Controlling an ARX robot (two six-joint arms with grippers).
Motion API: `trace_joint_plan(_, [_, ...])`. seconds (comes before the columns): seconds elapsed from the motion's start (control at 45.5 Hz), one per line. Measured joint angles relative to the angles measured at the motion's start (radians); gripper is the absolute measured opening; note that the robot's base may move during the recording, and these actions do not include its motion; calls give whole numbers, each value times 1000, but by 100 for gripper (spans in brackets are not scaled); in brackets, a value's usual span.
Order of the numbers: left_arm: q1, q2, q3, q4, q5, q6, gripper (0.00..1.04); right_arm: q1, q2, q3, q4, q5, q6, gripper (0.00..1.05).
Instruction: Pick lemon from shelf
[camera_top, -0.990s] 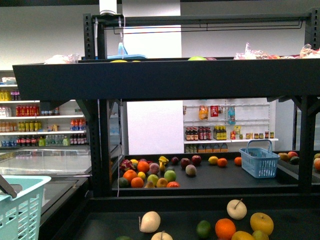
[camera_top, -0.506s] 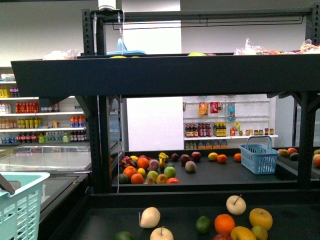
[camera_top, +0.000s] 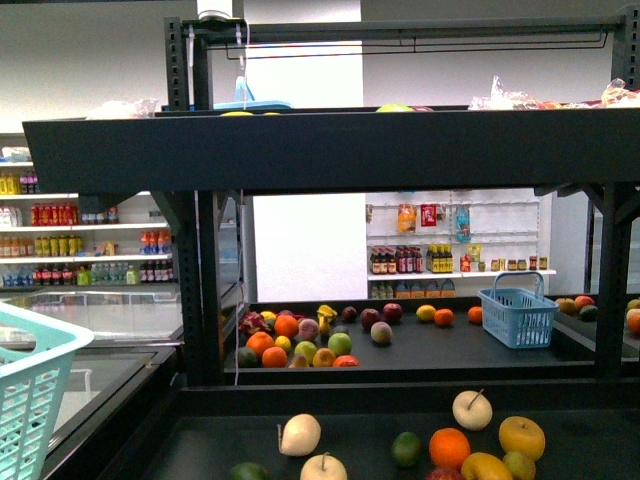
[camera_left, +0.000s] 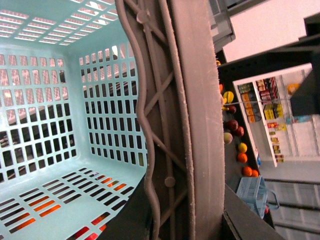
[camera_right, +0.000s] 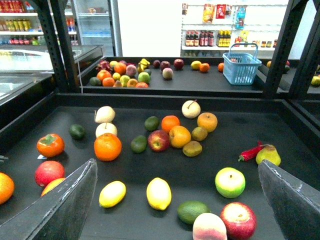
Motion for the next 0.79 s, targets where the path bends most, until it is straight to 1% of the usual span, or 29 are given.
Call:
trace_joint_plan(0.088, [-8, -47, 0, -38, 24, 69, 19, 0, 0, 0, 0, 0, 0, 97])
trace_joint_plan(0.22, [-47, -133, -50, -109, 74, 235, 19, 0, 0, 0, 0, 0, 0, 97])
trace_joint_plan(0.308, [-73, -171, -85, -142, 94, 293, 19, 0, 0, 0, 0, 0, 0, 97])
trace_joint_plan(0.44, [-125, -224, -136, -166, 151, 389, 19, 0, 0, 0, 0, 0, 0, 97])
trace_joint_plan(0.594, [-212, -280, -163, -186, 227, 518, 19, 0, 0, 0, 0, 0, 0, 97])
trace_joint_plan(0.682, [-264, -297, -178, -186, 249, 555, 19, 0, 0, 0, 0, 0, 0, 97])
trace_joint_plan(0.792, [-348, -302, -192, -184, 251, 582, 19, 0, 0, 0, 0, 0, 0, 97])
